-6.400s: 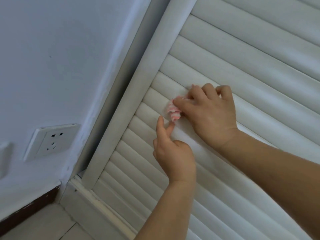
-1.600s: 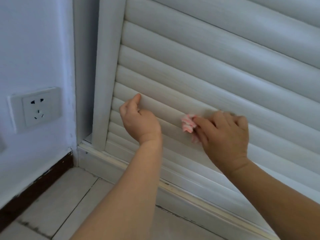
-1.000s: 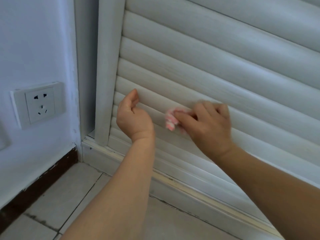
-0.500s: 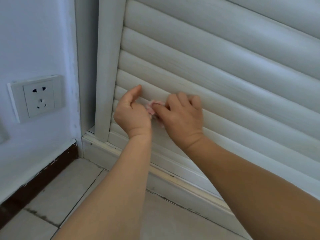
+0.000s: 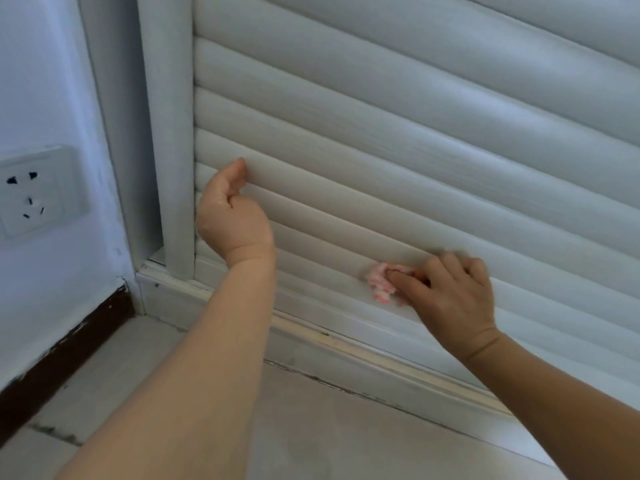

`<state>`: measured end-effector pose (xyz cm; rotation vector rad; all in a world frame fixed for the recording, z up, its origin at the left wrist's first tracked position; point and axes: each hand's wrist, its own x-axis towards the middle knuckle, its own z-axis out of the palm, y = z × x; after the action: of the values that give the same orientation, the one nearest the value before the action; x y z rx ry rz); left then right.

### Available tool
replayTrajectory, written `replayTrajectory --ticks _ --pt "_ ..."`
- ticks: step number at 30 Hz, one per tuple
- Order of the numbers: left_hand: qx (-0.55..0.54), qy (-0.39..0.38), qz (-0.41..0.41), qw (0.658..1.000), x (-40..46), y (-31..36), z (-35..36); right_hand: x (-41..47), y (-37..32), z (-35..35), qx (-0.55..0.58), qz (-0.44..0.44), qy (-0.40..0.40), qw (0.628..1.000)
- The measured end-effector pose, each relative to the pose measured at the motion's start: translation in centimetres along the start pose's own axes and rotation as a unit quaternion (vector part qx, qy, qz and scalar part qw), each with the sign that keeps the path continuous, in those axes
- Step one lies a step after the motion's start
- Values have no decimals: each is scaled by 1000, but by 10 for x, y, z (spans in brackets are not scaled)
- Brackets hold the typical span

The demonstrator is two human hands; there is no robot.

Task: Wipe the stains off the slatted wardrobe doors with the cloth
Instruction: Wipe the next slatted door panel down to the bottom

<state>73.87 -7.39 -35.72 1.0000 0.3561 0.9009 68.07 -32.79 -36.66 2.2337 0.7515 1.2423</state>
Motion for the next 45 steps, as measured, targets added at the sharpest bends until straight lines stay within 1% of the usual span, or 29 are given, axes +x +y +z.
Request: replayTrajectory --ticks 2,4,7,10,13,16,20,23,25,26,28,31,33,36,39,41,43,45 --pt "-3 1 -6 1000 1 -1 -2 -9 6 -2 -4 11 -13 1000" --pt "-3 2 -4 1000 2 -3 -3 -1 0 -1 4 20 3 1000" --pt "16 -6 0 1000 6 -6 -7 29 -26 5 20 28 46 998" --pt "27 -16 8 999 10 -6 -11 69 -57 15 48 26 69 996" --pt "32 -18 23 999 11 -6 -12 107 -87 21 64 33 78 994" --pt "28 -10 29 999 11 -9 -10 125 -100 23 60 29 68 995" --pt "31 -27 77 996 7 -12 -8 101 -81 22 58 12 65 996" --pt "64 -60 109 990 3 -12 -7 59 -49 15 55 5 59 997" --pt "64 -66 126 988 -1 -12 -5 28 -24 8 38 3 51 998" --pt "56 -64 142 986 -3 -13 -4 11 -11 4 26 3 38 999" --pt "77 -71 166 981 -7 -13 -5 -20 11 -4 9 15 3 1000" --pt "121 -89 154 977 -12 -10 -7 -50 29 -15 4 64 -42 997" --pt "139 -102 155 973 -18 -7 -8 -54 26 -18 1 89 -52 995" --pt "150 -140 154 967 -28 -3 -6 -35 10 -14 2 106 -30 994" --pt "160 -176 166 957 -38 1 -3 -9 -3 -7 9 83 6 996" --pt "168 -192 183 949 -42 2 -2 -4 -1 -6 9 54 12 998" --pt "165 -215 201 941 -51 3 4 -19 14 -13 4 45 -9 999" --pt "167 -235 211 934 -60 5 7 -49 31 -20 -10 74 -51 996"
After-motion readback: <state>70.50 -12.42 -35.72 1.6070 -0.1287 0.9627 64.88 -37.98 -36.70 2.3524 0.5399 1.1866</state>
